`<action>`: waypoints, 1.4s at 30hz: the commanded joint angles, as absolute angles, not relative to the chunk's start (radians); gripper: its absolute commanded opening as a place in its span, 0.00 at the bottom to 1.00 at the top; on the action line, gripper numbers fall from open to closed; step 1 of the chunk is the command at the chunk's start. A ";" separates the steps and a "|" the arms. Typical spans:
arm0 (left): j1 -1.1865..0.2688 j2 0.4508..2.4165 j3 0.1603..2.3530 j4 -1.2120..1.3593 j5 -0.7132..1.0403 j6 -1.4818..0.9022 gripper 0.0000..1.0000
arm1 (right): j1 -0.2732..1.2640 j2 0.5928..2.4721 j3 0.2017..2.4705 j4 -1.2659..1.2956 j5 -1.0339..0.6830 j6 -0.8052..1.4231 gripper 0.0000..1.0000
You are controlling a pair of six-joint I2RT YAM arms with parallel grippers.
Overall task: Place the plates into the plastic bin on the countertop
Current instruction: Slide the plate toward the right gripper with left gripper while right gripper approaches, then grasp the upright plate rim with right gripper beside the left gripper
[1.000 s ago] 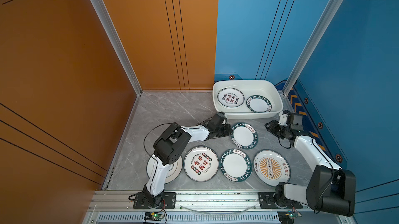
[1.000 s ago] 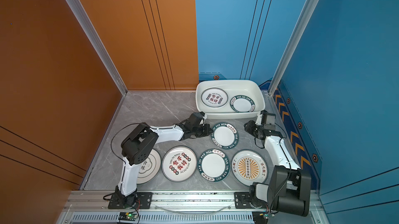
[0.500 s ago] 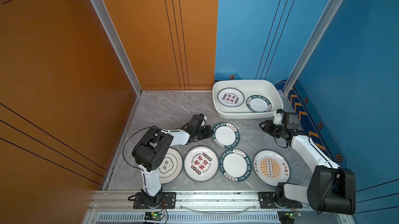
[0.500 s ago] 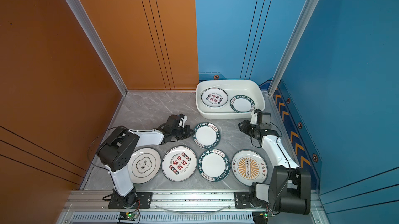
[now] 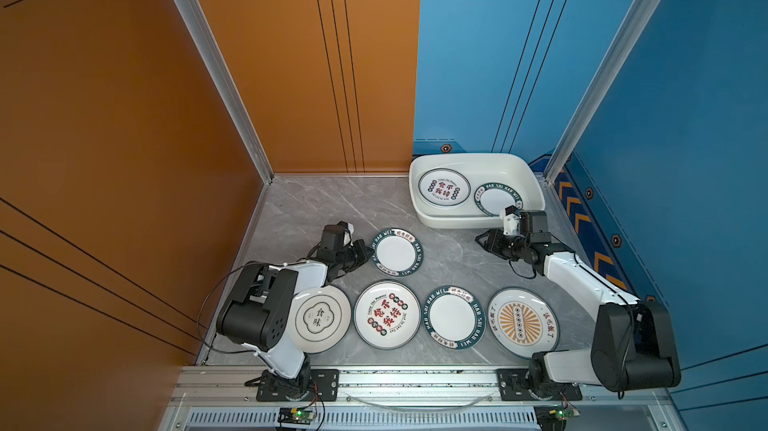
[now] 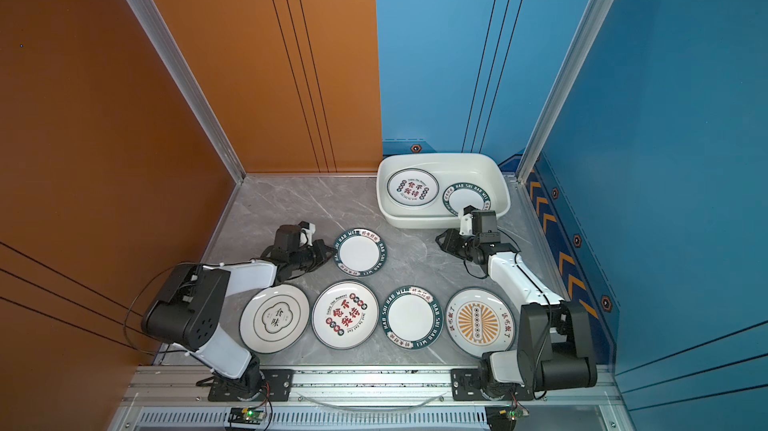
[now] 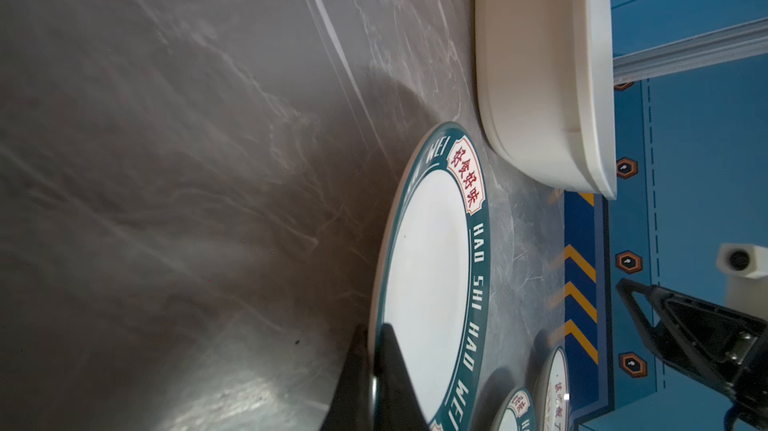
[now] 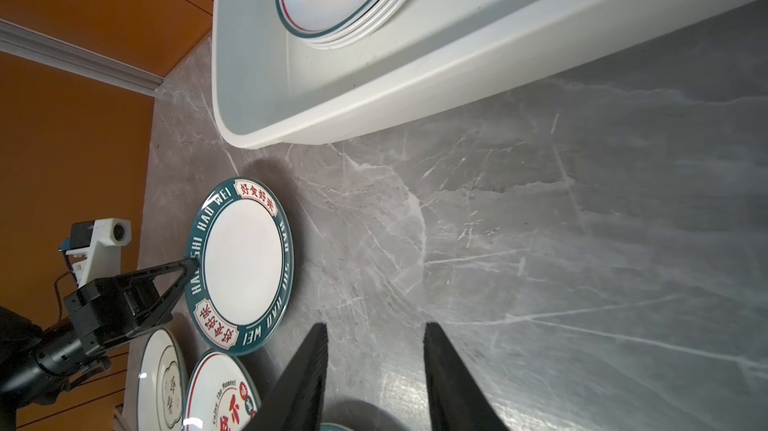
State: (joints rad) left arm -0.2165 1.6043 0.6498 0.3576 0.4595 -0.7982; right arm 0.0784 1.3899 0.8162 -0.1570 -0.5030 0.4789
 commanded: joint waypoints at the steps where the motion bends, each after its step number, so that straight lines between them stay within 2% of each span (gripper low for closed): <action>1: -0.172 1.532 0.635 0.366 0.534 -0.812 0.00 | 0.105 1.413 0.860 -0.118 -0.535 0.506 0.42; 12: -0.077 1.319 0.632 0.279 0.572 -0.839 0.00 | 0.153 1.444 0.909 -0.128 -0.556 0.518 0.45; 18: -0.096 1.258 0.686 0.223 0.598 -0.841 0.00 | 0.146 1.431 0.935 -0.120 -0.610 0.531 0.53; 28: -0.196 1.289 0.758 0.213 0.620 -0.832 0.00 | 0.129 1.442 0.961 0.014 -0.774 0.640 0.68; 42: -0.286 1.366 0.836 0.215 0.626 -0.825 0.00 | 0.169 1.561 0.990 0.199 -0.965 0.744 0.67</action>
State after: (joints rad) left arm -0.2741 1.3598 0.7883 0.1898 0.5934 -0.8349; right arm 0.1467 1.5394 0.9508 0.1406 -0.8860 0.7197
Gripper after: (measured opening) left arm 0.069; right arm 0.675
